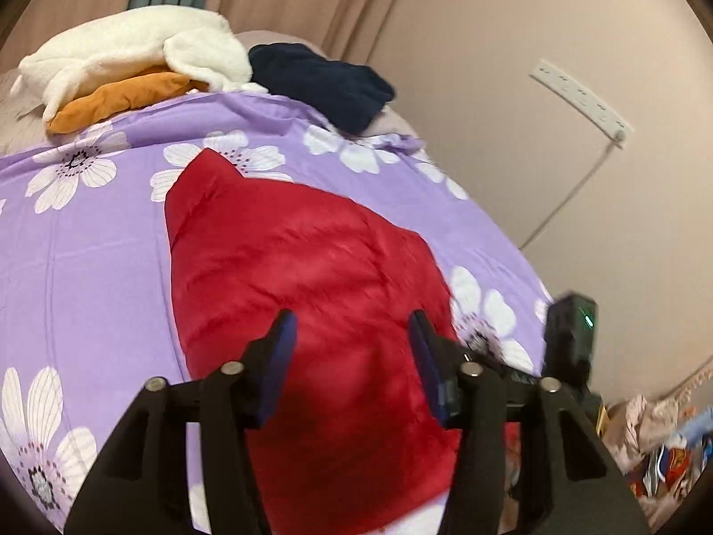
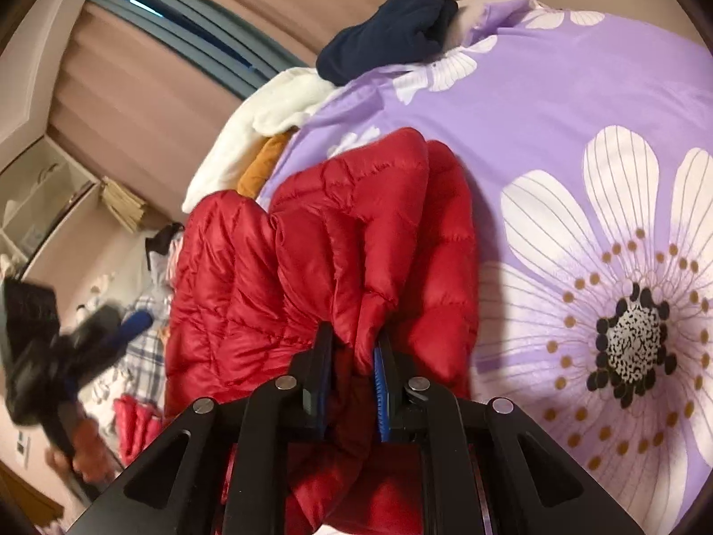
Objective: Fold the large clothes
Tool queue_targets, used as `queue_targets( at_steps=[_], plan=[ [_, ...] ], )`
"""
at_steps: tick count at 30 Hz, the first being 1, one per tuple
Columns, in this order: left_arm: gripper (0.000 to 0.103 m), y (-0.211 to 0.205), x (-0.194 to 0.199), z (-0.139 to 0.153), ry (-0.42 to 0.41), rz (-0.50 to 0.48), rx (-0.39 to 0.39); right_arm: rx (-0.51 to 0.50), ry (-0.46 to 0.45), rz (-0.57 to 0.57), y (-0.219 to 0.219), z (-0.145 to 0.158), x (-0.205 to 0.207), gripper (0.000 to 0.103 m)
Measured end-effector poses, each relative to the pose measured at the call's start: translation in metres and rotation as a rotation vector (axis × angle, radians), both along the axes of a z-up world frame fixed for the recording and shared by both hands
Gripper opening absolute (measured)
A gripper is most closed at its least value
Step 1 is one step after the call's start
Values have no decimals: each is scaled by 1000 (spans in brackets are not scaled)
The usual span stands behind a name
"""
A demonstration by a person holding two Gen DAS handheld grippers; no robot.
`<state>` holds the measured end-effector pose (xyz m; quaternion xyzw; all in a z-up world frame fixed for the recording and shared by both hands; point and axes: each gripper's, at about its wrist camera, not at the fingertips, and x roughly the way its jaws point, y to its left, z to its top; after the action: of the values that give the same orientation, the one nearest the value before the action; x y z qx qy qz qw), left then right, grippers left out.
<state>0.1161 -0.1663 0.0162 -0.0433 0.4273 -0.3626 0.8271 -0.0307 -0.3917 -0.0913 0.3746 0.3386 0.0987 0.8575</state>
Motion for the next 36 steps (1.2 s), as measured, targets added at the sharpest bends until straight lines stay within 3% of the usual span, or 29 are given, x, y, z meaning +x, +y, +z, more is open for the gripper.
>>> queue_targets(
  at_steps=[3,7,12,18,20,26,30,36],
  plan=[
    [36,-12,19,-9,12,30,32,-43,-2,9,5,3,1,14],
    [35,-29,37,-27,52,35,120,-125,4,1,11,16,-5,19],
    [35,-33,50,-44,94,31,169,-320,-60,-33,21,56,-23,22],
    [35,-34,51,-44,76,28,184,-413,-241,104,59,105,-35,22],
    [35,-35,51,-44,68,26,192,-410,-259,188,73,111,-33,22],
    [35,-36,51,-46,59,24,190,-531,-142,304,104,76,-34,21],
    [35,-39,49,-49,53,10,190,-537,-53,320,106,37,-24,17],
    [36,-42,46,-53,38,7,212,-531,-47,305,112,11,-13,11]
  ],
)
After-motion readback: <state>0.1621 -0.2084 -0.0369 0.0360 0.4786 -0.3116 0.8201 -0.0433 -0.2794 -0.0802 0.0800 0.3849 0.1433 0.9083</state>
